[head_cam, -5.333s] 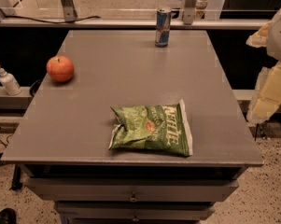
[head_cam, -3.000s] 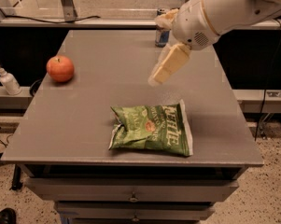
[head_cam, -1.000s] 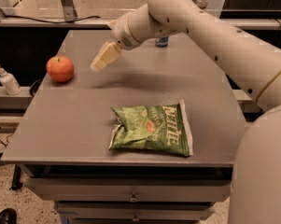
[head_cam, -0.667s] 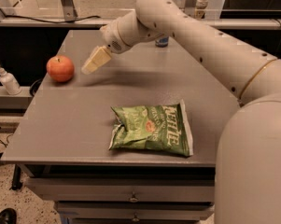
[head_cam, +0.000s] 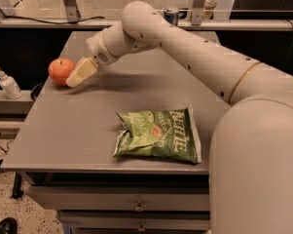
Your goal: Move apple near green jalapeno chip bag
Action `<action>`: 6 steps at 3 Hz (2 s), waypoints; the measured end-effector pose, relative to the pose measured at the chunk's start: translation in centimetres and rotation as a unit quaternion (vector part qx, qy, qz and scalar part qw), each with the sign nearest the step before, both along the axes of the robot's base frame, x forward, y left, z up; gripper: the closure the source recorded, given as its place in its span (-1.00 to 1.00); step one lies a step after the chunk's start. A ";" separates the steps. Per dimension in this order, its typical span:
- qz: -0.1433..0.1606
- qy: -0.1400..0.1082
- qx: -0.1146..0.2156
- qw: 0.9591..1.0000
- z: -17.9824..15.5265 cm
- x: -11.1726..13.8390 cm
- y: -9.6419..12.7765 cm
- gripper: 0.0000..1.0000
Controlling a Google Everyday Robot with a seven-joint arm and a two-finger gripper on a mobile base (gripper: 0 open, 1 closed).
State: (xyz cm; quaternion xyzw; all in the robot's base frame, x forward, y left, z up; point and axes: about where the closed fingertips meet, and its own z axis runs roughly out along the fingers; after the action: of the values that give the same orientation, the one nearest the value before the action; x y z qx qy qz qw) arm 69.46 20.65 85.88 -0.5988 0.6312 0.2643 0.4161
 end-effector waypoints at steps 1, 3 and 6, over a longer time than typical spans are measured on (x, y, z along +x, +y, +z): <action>0.018 0.015 0.020 1.000 0.5 -1.6 2.3 -1.00; 0.038 0.054 0.054 0.996 -0.2 -3.9 5.0 -1.00; 0.046 0.071 0.074 0.994 -0.4 -4.9 6.1 0.30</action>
Offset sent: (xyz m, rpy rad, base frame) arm -0.0440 0.0552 0.0078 0.1283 0.1082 0.0882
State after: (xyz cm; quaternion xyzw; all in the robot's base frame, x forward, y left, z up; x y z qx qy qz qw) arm 64.60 26.76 85.44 -0.5744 0.6095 0.3711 0.4010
